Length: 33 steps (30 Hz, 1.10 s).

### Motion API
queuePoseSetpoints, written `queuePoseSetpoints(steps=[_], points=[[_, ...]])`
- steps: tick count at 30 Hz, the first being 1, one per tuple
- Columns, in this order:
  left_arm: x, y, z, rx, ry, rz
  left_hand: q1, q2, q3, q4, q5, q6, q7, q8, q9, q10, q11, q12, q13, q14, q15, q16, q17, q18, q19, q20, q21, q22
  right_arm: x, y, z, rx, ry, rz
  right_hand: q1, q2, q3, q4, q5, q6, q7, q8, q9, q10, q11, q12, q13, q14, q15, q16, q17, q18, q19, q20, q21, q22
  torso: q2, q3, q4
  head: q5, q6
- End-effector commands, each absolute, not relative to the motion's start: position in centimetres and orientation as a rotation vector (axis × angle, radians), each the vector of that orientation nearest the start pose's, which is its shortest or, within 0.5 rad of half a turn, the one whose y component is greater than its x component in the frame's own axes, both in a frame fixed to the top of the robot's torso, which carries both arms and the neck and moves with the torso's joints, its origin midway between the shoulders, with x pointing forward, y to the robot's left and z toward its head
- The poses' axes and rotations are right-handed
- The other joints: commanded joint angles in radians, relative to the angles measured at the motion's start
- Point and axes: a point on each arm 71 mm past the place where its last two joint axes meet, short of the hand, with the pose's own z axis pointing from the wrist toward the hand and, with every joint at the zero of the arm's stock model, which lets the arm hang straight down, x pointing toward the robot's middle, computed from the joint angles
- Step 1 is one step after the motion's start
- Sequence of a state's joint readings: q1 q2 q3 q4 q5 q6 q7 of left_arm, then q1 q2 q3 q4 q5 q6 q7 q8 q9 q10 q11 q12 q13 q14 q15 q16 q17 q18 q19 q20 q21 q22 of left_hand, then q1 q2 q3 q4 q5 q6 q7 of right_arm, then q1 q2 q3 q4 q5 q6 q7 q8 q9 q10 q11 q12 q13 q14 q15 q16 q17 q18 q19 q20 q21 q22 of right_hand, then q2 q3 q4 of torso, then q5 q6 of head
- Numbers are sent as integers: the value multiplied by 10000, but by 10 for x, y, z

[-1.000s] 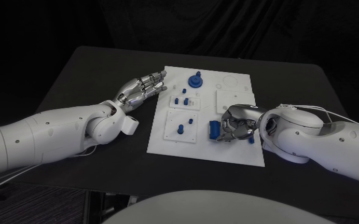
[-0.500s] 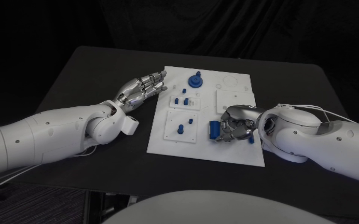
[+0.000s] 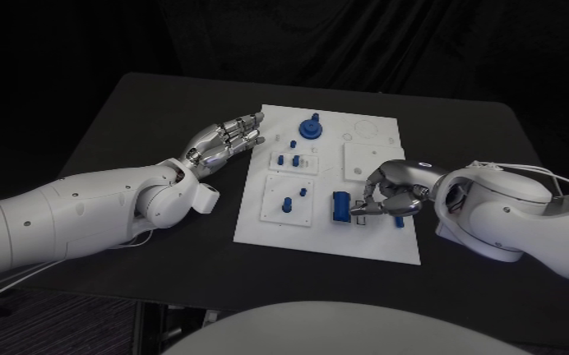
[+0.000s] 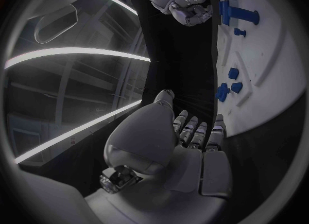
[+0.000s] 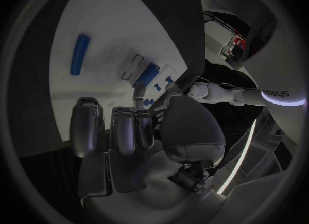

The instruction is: Assemble the parts on the task board

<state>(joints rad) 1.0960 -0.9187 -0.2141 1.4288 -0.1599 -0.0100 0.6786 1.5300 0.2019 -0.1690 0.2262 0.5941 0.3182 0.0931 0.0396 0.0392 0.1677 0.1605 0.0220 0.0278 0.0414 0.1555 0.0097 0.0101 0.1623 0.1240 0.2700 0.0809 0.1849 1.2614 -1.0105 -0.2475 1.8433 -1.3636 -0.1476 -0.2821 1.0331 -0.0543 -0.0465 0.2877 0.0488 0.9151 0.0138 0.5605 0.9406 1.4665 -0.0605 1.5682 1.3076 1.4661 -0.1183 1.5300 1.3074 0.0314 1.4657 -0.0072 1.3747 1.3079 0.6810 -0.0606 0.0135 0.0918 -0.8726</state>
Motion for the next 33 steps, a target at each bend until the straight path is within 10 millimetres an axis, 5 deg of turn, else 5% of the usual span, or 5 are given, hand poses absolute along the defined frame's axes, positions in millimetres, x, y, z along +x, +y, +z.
queuePoseSetpoints(steps=[1, 4, 10, 17, 33], points=[[441, 261, -267, -8924, 14936, -17338, 107, 3, 17, -72, 56, 55, 22, 58, 11, 92, 5, 64, 11, -4, 51, 60, 13, 183, 55, 30, 63, 16, 398, -214, -212, -854, 20506, 6039, -1, 191, -108, 0, -7, 179, 28, -399, -413, 1043, 96, 26, 2632, 864, 88, 38, 1669, 147, 185, 87, 6, 2010, -9, 6, -22, -11, 0], [441, 261, -267, -8923, 14909, -17292, 118, -7, 36, -113, 61, 32, -14, 50, 6, 175, 49, 80, 23, 3, 57, 63, 14, 182, 64, 33, 70, 14, 401, -233, -209, -384, 20628, 5426, -221, 512, -303, 1, -10, 253, 106, -896, -903, 1043, 159, 26, 2632, 847, 144, 8, 1586, 159, 163, 134, -47, 1994, -18, 1, -24, -9, 0], [440, 261, -267, -8911, 14876, -17272, 118, -11, 40, -123, 63, 41, -29, 49, 7, 236, 61, 91, 33, 11, 58, 66, 16, 183, 74, 33, 77, 23, 407, -263, -210, 210, 20798, 4182, -53, 662, -502, -13, -7, 314, 237, -1532, -1547, 1043, 265, 26, 2632, 827, 240, -31, 1495, 186, 104, 223, -183, 1954, -9, -11, -9, -7, 0], [440, 262, -266, -8913, 14861, -17248, 118, -14, 42, -130, 67, 65, -28, 52, 10, 247, 60, 93, 35, 3, 54, 63, 14, 183, 68, 31, 73, 12, 404, -283, -220, 547, 21219, 3120, 659, 785, -530, -344, -6, 928, 131, -1568, -1775, 1043, 204, 26, 2632, 843, 178, -3, 1560, 176, 145, 204, -113, 1979, -14, -43, -1, -65, 0], [441, 261, -267, -8920, 14908, -17282, 120, -14, 48, -140, 75, 64, -20, 53, 9, 272, 58, 97, 39, -1, 48, 61, 13, 183, 65, 29, 71, 5, 396, -282, -240, 827, 21640, 2492, 1332, 885, -555, -775, -6, 1049, 117, -1681, -1888, 1043, 189, 26, 2632, 835, 137, -17, 1519, 179, 143, 157, -137, 1973, 5, 5, -18, -107, 0]])
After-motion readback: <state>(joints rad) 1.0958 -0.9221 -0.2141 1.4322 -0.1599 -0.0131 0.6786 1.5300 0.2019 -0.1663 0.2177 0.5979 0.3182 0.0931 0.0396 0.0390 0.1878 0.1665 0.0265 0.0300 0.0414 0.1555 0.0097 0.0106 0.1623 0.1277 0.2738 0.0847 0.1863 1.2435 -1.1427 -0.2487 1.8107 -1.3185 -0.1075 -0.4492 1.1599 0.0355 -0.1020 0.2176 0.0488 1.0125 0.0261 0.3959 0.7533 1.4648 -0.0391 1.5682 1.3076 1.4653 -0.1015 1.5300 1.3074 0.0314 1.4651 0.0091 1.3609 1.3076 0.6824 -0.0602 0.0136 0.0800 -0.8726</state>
